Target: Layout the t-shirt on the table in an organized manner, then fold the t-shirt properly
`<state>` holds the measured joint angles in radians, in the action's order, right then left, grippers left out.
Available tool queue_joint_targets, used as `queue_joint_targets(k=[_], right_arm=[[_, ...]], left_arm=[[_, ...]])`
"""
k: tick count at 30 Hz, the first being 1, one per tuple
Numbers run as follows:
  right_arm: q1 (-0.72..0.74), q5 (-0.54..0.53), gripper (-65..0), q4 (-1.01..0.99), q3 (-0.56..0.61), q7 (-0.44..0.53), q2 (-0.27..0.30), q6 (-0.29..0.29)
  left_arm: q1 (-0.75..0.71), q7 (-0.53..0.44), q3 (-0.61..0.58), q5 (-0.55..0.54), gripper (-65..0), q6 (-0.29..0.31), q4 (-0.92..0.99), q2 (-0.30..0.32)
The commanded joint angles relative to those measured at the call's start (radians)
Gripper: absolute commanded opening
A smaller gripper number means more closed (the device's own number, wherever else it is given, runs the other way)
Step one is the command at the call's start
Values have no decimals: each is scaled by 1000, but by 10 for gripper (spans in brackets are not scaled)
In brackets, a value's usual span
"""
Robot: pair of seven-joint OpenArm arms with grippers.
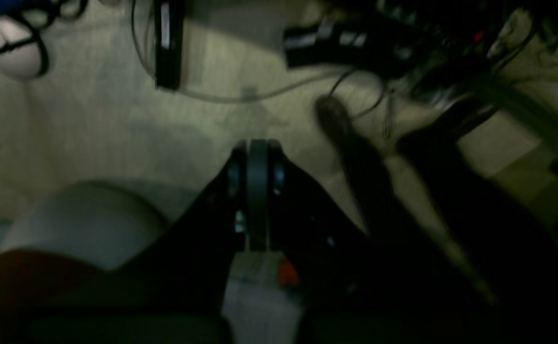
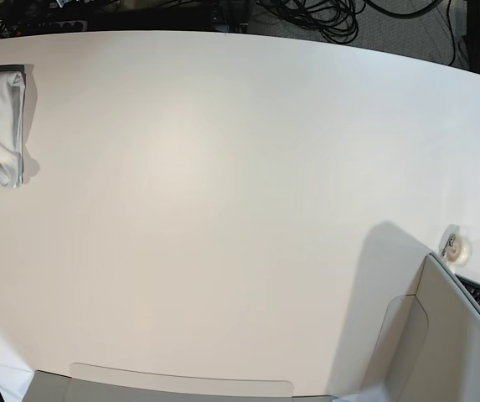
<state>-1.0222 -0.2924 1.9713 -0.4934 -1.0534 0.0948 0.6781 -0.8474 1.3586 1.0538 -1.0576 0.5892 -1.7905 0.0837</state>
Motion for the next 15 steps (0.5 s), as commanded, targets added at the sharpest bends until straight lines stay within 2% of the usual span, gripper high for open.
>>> queue_joint_targets(k=[1,3,5,6,8,9,12,15], right_arm=[[-14,-8,-650,-45,-3,-3,-4,-2],[24,-6,-650,-195,2,0,-5,-45],[110,-6,-650,-418,19,5,-2,-97],[164,0,-650,-565,29,22,1,-114],[279,19,-650,-852,49,114,3,-119],[336,31,-650,-984,62,180,3,-120],[526,100,-650,-1360,149,505,-13,-123],[695,173,-650,-1641,324,787,-68,-125]], left_arm=[[-13,5,-34,23,-650,5,48,9],[24,-32,-119,96,-650,5,174,9],[64,-123,-231,181,-650,5,338,9],[87,-195,-298,221,-650,5,446,9],[155,-357,-426,285,-650,5,668,12],[199,-448,-478,305,-650,5,779,23],[354,-738,-674,342,-650,5,1110,44],[478,-959,-907,343,-650,5,1286,41]])
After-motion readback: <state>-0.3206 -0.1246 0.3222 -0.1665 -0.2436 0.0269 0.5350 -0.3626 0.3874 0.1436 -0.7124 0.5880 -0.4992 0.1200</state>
